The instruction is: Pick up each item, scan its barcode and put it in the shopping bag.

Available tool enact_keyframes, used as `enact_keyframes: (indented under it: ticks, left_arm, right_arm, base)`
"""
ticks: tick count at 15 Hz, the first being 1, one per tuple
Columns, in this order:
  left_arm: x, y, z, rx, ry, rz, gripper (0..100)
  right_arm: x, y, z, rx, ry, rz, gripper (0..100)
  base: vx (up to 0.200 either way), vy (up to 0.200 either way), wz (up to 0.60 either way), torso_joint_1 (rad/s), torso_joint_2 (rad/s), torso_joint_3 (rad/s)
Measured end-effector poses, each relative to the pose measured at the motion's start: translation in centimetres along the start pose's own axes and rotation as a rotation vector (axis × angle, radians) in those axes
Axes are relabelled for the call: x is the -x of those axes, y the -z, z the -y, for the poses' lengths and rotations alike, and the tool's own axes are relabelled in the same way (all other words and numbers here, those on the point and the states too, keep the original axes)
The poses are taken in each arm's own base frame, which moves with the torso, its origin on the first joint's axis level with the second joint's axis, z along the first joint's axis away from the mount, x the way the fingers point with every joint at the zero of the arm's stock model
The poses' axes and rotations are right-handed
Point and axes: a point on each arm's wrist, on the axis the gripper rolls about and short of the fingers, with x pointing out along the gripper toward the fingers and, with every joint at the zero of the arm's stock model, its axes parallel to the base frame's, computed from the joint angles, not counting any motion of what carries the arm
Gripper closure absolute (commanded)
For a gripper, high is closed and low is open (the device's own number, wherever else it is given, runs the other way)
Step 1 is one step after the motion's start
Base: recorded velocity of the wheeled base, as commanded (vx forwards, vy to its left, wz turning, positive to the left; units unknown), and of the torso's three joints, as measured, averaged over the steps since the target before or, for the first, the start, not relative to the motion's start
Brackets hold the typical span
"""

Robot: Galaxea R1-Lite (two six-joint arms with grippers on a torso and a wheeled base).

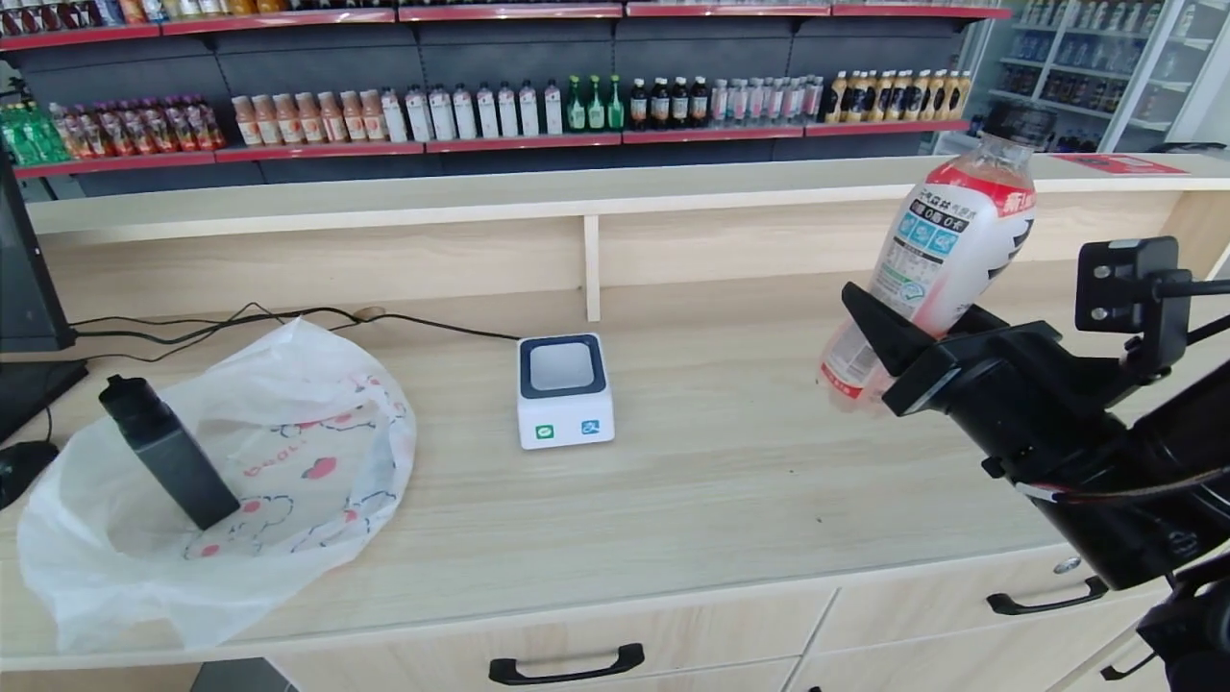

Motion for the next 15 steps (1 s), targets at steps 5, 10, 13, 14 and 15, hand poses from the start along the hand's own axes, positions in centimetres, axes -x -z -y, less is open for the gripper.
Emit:
enact_keyframes:
  ticks: [5, 10, 13, 14, 15]
  left_arm:
    - [0.0, 0.0, 0.0, 0.0, 0.001, 0.0, 0]
    - [0.0, 0.0, 0.0, 0.001, 0.001, 0.0, 0]
    - [0.0, -0.02, 0.0, 0.001, 0.001, 0.002, 0]
    - [0.0, -0.02, 0.0, 0.001, 0.001, 0.002, 0]
    - [0.0, -0.03, 0.0, 0.0, 0.001, 0.003, 0]
  right_arm:
    - [0.16, 0.15, -0.11, -0.001, -0.005, -0.009, 100]
    - [-0.01, 0.01, -0.11, 0.003, -0.005, 0.0, 100]
    - [-0.04, -0.02, -0.13, 0.004, -0.006, 0.002, 100]
    - [-0.03, 0.0, -0.16, 0.004, -0.007, 0.001, 100]
    - [-0.02, 0.01, -0.17, 0.005, -0.008, 0.0, 100]
  base:
    - [0.0, 0.2, 0.0, 0.004, 0.0, 0.0]
    - [0.0, 0.2, 0.0, 0.001, 0.0, 0.003]
    - [0.0, 0.133, 0.0, 0.0, 0.01, 0.002]
    - [0.0, 0.0, 0.0, 0.0, 0.0, 0.0]
    - [0.0, 0.0, 0.0, 0.0, 0.0, 0.0]
